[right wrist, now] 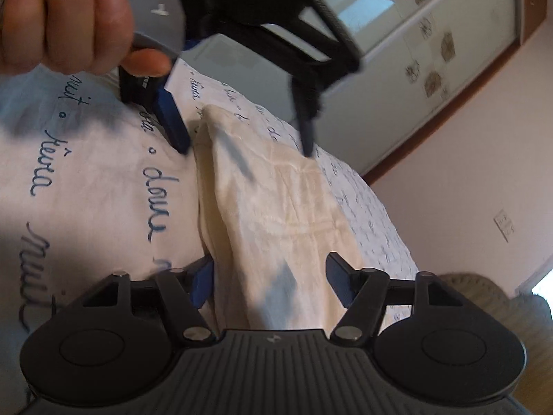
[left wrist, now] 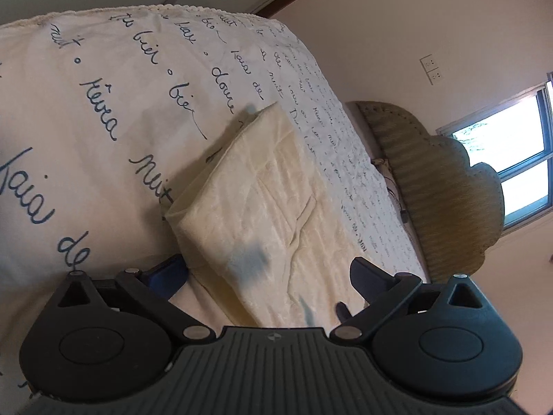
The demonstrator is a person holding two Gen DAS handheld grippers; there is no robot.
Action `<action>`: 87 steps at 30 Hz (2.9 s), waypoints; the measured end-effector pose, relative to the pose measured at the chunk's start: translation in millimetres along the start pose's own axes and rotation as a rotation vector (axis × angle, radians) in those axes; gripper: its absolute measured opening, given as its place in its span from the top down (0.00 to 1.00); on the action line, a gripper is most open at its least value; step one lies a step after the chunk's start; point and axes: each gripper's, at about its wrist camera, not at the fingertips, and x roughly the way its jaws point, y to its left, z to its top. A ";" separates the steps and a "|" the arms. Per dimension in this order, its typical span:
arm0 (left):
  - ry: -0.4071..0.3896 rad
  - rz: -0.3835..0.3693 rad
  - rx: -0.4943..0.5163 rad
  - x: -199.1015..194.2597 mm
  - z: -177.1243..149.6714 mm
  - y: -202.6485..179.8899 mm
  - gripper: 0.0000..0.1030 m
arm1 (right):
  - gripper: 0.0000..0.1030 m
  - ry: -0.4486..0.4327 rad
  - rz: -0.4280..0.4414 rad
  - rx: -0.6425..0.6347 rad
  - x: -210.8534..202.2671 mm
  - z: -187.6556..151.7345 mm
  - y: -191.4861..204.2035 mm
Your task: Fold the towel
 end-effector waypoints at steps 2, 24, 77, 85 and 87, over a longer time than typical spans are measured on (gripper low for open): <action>-0.010 -0.010 -0.013 4.3 1.8 1.3 0.02 | 0.51 -0.013 0.013 -0.004 6.3 4.6 1.1; 0.080 -0.177 -0.098 65.4 70.1 18.7 0.04 | 0.86 -0.102 0.175 0.377 2.1 0.0 -64.2; -0.072 -0.178 0.638 57.6 -160.8 -288.8 0.78 | 0.82 -0.340 0.139 1.388 -127.3 -204.8 -239.7; 0.010 -0.193 0.727 119.7 -227.3 -322.6 0.76 | 0.82 -0.306 0.031 1.540 -154.8 -272.6 -247.0; 0.022 -0.185 0.761 134.7 -245.8 -328.5 0.76 | 0.82 -0.289 0.009 1.578 -158.8 -287.5 -246.9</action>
